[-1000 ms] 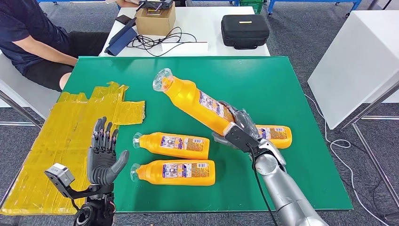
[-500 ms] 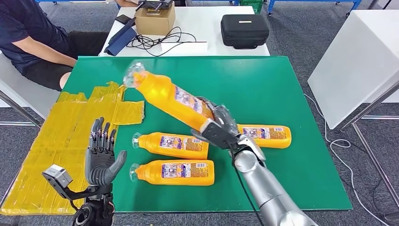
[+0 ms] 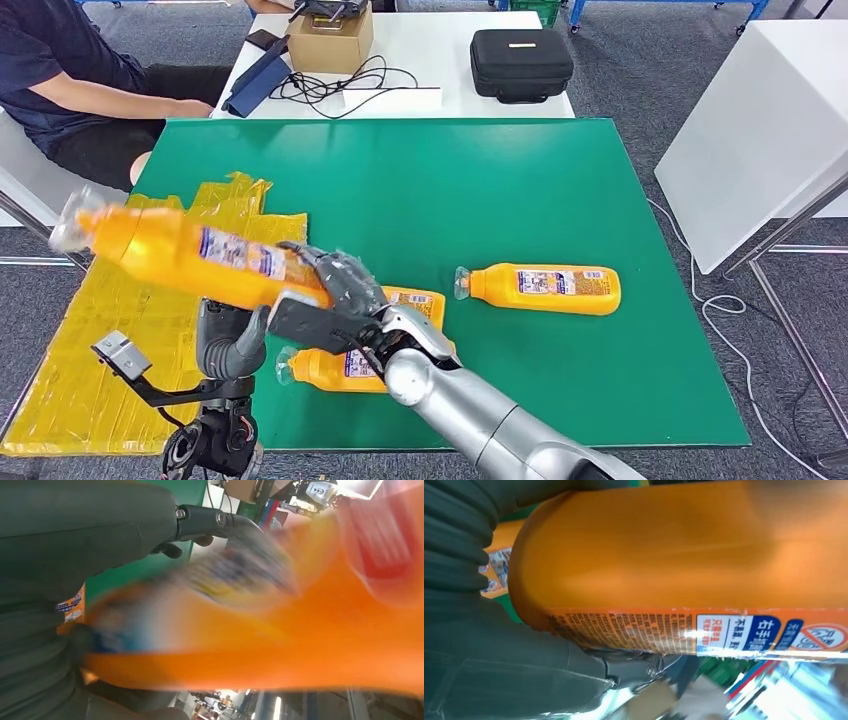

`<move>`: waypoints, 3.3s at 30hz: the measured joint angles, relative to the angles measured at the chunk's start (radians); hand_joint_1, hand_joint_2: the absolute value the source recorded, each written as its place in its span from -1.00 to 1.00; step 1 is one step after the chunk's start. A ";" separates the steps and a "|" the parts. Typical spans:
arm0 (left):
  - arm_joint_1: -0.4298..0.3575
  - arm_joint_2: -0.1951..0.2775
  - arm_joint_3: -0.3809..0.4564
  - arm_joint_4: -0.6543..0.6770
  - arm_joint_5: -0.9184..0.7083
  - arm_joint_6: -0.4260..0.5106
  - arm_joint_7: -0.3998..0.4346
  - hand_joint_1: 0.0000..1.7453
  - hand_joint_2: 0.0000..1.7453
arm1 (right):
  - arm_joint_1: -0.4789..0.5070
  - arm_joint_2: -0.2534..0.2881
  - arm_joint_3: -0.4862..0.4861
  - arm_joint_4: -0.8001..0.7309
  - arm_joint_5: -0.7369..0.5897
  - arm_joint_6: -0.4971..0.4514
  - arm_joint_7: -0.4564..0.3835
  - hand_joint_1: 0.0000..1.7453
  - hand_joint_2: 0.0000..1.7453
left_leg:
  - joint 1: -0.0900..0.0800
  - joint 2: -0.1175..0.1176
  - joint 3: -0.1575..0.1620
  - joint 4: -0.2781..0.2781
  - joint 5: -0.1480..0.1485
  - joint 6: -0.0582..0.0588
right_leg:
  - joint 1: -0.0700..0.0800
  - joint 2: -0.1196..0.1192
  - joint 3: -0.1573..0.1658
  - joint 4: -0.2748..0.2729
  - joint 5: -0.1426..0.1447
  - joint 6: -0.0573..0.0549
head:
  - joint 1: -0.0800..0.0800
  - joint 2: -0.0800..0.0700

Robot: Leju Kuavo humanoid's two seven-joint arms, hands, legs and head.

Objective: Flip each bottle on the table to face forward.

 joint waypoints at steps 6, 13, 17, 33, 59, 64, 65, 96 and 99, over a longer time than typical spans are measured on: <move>0.010 0.006 -0.002 -0.002 0.004 0.004 0.000 -1.00 1.00 | -0.025 0.009 0.091 0.061 -0.012 -0.014 -0.013 1.00 1.00 | 0.000 0.001 -0.001 0.000 0.000 0.000 | 0.000 0.000 -0.001 0.000 0.000 0.000 | 0.000 0.000; 0.014 0.011 -0.002 -0.004 0.004 0.005 0.000 -1.00 1.00 | -0.046 0.011 0.117 0.087 -0.013 -0.016 -0.014 1.00 1.00 | 0.000 0.001 -0.001 0.000 0.000 0.000 | -0.001 0.000 -0.001 0.000 0.000 0.000 | 0.000 0.000; 0.016 0.013 -0.002 -0.004 0.004 0.004 0.000 -1.00 1.00 | -0.050 0.013 0.126 0.096 -0.013 -0.016 -0.014 1.00 1.00 | 0.000 0.001 -0.001 0.000 0.000 0.000 | 0.000 0.000 -0.001 0.000 0.000 0.000 | 0.000 0.000; 0.023 0.014 -0.007 0.005 0.015 -0.026 0.015 -1.00 1.00 | -0.041 0.016 0.152 0.140 0.016 -0.001 -0.011 1.00 1.00 | 0.000 0.002 -0.001 0.000 0.000 0.000 | 0.000 0.000 -0.002 0.000 0.000 0.000 | 0.000 0.000; 0.001 0.022 0.025 0.080 0.067 -0.048 -0.003 0.93 1.00 | -0.041 0.016 0.222 0.234 0.049 0.010 -0.063 1.00 1.00 | 0.000 0.003 -0.001 0.000 0.000 0.000 | -0.001 0.001 -0.002 0.000 0.000 0.000 | 0.000 0.000; 0.001 0.022 0.026 0.080 0.071 -0.034 -0.006 0.97 1.00 | -0.047 0.016 0.235 0.237 0.049 0.013 -0.071 1.00 1.00 | 0.000 0.003 -0.001 0.000 0.000 0.000 | 0.000 0.001 -0.002 0.000 0.000 0.000 | 0.000 0.000; 0.001 0.022 0.026 0.080 0.073 -0.031 -0.009 0.99 1.00 | -0.049 0.016 0.235 0.240 0.044 0.014 -0.079 1.00 1.00 | 0.000 0.003 -0.001 0.000 0.000 0.000 | 0.000 0.001 -0.002 0.000 0.000 0.000 | 0.000 0.000; 0.033 -0.016 0.072 -0.001 -0.039 0.084 0.041 1.00 1.00 | 0.057 -0.032 0.002 0.147 0.287 0.020 -0.082 -1.00 -1.00 | 0.000 0.002 -0.003 0.000 0.000 0.000 | -0.001 0.000 -0.003 0.000 0.000 0.000 | 0.000 0.000; 0.033 -0.018 0.102 -0.032 -0.149 0.128 0.039 1.00 1.00 | 0.153 -0.093 -0.127 -0.109 0.337 0.099 -0.033 -1.00 -1.00 | 0.000 -0.001 -0.003 0.001 0.000 0.000 | -0.001 -0.001 -0.004 0.000 0.000 0.000 | 0.000 0.000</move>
